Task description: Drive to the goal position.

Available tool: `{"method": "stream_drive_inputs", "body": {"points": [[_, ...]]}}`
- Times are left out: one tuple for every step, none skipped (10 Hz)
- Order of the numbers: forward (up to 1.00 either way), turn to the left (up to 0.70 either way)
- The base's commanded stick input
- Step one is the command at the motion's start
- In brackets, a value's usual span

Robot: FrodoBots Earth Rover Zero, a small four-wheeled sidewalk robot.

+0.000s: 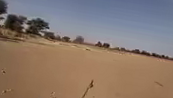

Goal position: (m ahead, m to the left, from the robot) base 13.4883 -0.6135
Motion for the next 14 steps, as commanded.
{"method": "stream_drive_inputs", "body": {"points": [[0.50, 0.00], [0.50, 0.00], [0.50, 0.00], [0.50, 0.00], [0.50, 0.00], [0.50, 0.00], [0.50, 0.00], [0.50, 0.00], [0.50, 0.00], [0.50, 0.00], [0.50, 0.00], [0.50, 0.00], [0.50, 0.00], [0.50, 0.00]]}}
